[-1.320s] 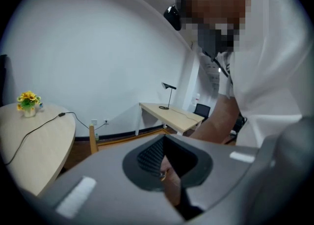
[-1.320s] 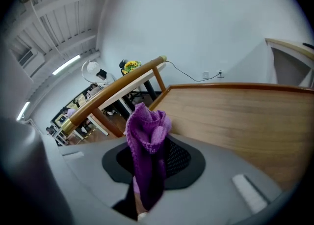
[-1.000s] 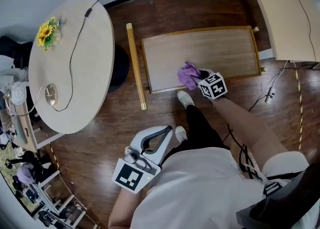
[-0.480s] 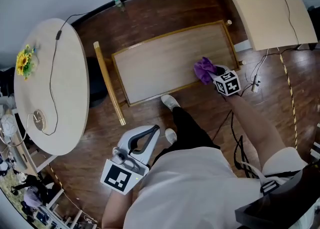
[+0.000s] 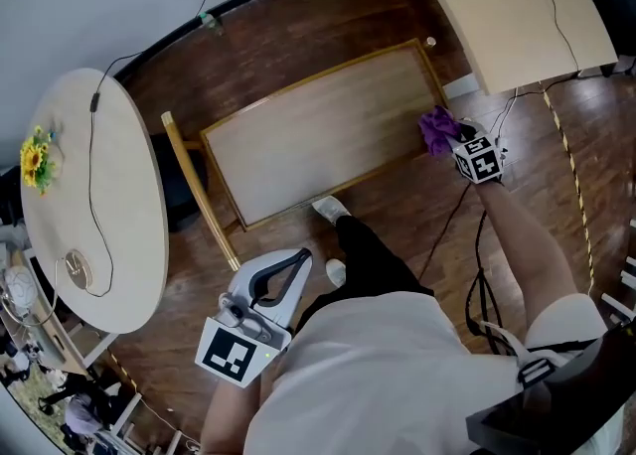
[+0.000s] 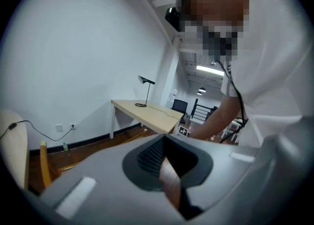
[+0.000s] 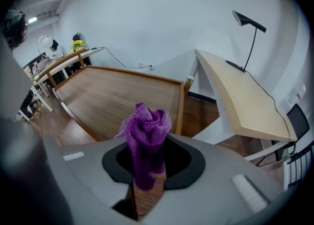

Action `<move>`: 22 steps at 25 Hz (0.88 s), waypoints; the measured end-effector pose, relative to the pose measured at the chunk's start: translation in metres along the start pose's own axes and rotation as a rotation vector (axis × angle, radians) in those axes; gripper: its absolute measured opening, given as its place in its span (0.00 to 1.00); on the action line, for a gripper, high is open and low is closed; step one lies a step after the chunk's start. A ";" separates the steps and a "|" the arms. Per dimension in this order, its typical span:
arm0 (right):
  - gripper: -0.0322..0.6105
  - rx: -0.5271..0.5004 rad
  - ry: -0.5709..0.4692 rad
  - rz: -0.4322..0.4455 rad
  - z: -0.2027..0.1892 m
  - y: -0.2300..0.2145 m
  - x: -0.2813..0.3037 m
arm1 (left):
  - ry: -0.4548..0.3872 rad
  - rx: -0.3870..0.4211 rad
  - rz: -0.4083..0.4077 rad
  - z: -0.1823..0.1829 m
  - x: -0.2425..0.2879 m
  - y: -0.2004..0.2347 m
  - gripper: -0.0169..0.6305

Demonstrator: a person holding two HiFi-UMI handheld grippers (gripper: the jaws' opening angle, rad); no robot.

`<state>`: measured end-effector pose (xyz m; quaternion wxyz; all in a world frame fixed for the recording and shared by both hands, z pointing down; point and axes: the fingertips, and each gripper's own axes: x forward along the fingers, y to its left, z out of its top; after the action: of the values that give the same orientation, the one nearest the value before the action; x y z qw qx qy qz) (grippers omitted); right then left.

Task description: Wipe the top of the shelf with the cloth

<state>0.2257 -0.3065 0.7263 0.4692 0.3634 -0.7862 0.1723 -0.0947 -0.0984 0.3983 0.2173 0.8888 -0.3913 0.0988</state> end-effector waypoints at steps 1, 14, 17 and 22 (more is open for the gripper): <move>0.19 -0.007 0.005 -0.014 -0.003 -0.007 -0.003 | 0.001 0.003 -0.004 0.001 0.002 0.001 0.06; 0.19 -0.036 -0.008 -0.063 -0.010 -0.025 -0.035 | -0.038 0.053 -0.006 0.020 0.003 0.003 0.06; 0.19 -0.008 -0.060 -0.073 -0.001 -0.018 -0.058 | -0.058 0.074 -0.008 0.021 -0.005 -0.008 0.06; 0.19 0.047 -0.165 -0.081 -0.009 0.003 -0.108 | -0.086 0.104 0.000 0.011 -0.034 -0.036 0.06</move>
<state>0.2606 -0.2548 0.6378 0.4010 0.4187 -0.8025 0.1409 -0.0909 -0.0591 0.3657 0.1536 0.9023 -0.3946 0.0806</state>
